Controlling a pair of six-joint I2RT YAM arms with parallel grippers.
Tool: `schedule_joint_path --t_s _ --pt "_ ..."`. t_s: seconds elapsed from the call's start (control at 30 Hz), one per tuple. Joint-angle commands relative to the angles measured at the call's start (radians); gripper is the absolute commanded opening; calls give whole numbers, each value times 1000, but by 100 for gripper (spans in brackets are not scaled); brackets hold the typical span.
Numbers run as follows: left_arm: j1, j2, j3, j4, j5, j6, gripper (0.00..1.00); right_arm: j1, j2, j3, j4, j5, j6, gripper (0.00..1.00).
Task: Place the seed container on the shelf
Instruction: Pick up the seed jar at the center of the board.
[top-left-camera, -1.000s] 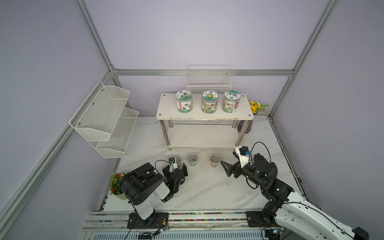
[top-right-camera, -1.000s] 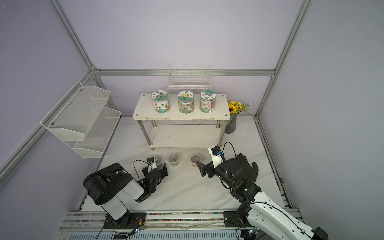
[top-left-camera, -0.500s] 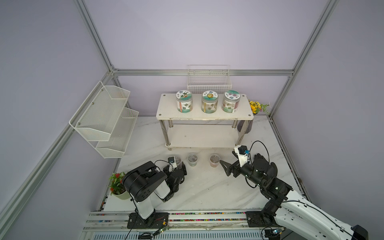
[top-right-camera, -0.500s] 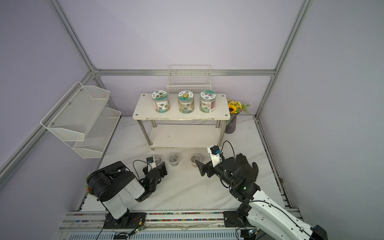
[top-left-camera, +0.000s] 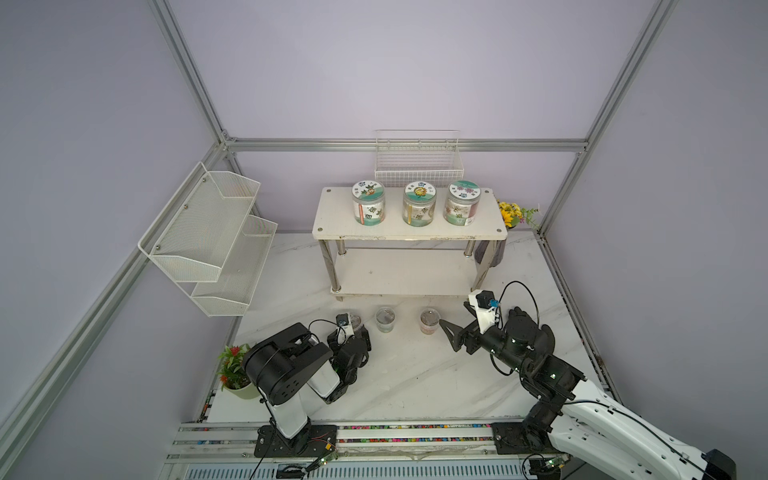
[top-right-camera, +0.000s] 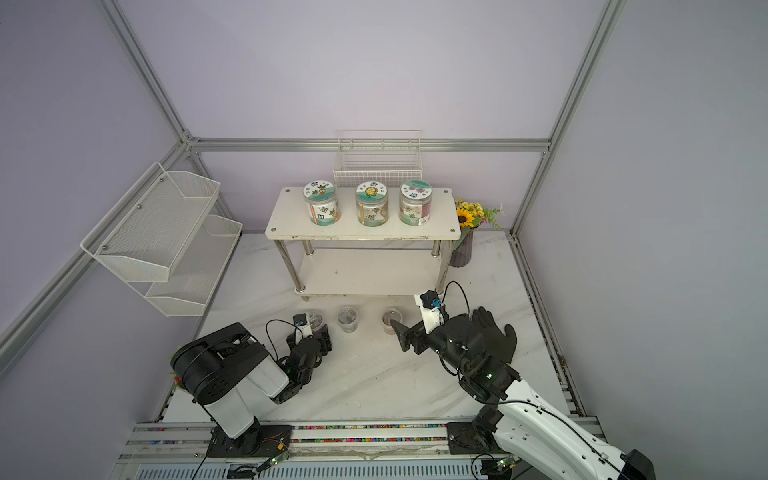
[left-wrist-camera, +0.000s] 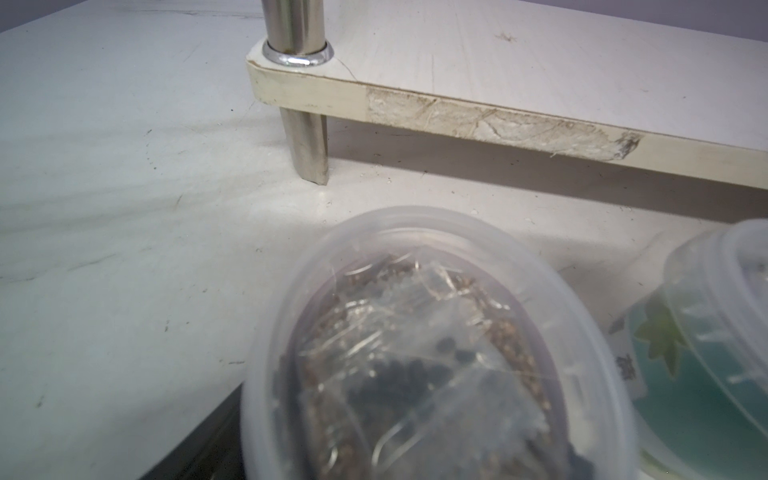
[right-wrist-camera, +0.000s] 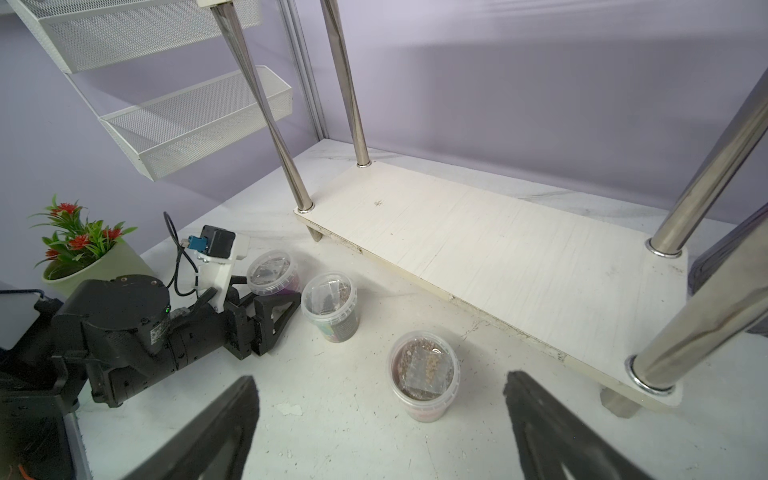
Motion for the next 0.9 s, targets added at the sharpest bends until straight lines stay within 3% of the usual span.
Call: schedule_joint_path --t_s 0.0,0.47,0.6,0.87 --pt "2 -3 -38 -164 107 -32 80 6 -8 34 20 -1 -2 95" --pt "0 -168 -34 -307 130 -20 79 6 -19 27 17 -2 -4 95" --pt "0 -161 -30 -307 118 -25 80 5 -22 28 17 -3 -5 95" --pt "1 -110 -1 -286 67 -16 100 5 -34 29 10 0 -12 95"
